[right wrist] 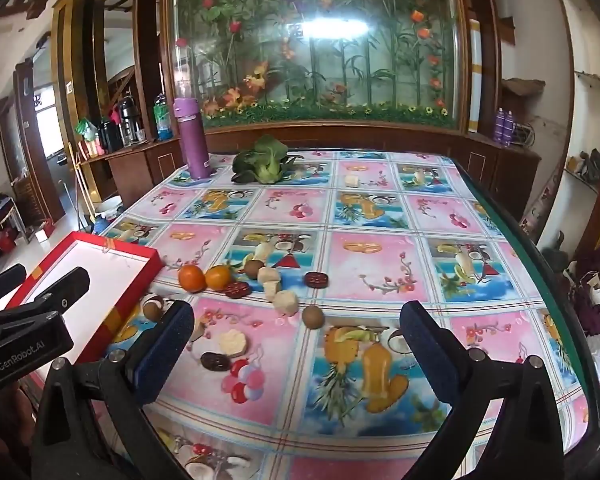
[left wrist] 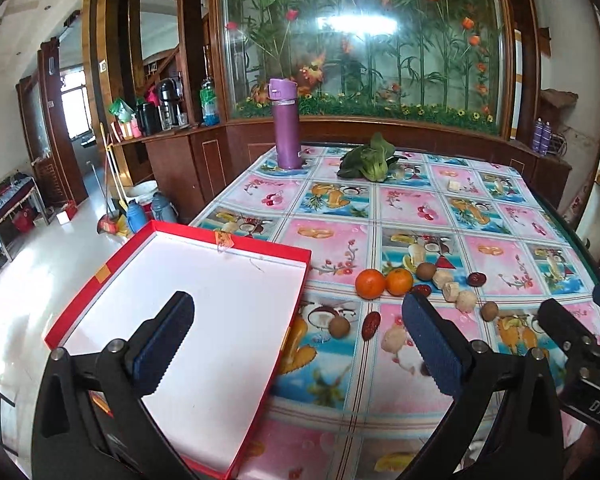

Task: Organize fruits
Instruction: 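Move both tools toward the two oranges on the tablecloth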

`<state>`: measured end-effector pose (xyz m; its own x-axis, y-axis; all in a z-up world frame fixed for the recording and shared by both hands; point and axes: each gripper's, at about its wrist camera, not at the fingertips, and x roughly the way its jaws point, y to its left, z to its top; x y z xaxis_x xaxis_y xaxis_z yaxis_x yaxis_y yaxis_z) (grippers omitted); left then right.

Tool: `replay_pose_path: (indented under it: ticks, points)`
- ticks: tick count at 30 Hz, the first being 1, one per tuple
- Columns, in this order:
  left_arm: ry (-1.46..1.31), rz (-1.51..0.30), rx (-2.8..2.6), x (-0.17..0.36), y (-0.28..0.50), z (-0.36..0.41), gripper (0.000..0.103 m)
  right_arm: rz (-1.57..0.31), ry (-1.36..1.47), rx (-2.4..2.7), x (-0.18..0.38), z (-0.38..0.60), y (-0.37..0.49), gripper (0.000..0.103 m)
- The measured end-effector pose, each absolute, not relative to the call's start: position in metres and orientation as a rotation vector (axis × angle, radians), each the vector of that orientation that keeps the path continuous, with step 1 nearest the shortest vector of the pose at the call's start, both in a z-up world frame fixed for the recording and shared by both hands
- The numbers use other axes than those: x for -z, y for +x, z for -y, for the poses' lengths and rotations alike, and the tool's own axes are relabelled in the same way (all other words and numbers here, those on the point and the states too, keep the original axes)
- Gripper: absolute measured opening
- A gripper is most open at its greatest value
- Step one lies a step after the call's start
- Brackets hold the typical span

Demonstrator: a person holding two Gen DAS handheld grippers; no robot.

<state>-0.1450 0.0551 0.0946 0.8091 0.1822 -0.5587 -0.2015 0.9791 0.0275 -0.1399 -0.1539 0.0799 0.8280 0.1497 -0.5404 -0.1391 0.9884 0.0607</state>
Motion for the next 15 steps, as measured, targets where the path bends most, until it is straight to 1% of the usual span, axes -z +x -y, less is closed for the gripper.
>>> replay_pose_path:
  ticks: [6,15]
  points:
    - [-0.044,-0.617,-0.207,-0.097,-0.152,-0.064,0.103,-0.598,-0.021,-0.181,-0.072,0.137,-0.144,0.102]
    - [-0.058,-0.648,-0.174,-0.079,-0.150,-0.068,0.103,-0.642,-0.046,-0.226,-0.056,0.124,-0.137,0.101]
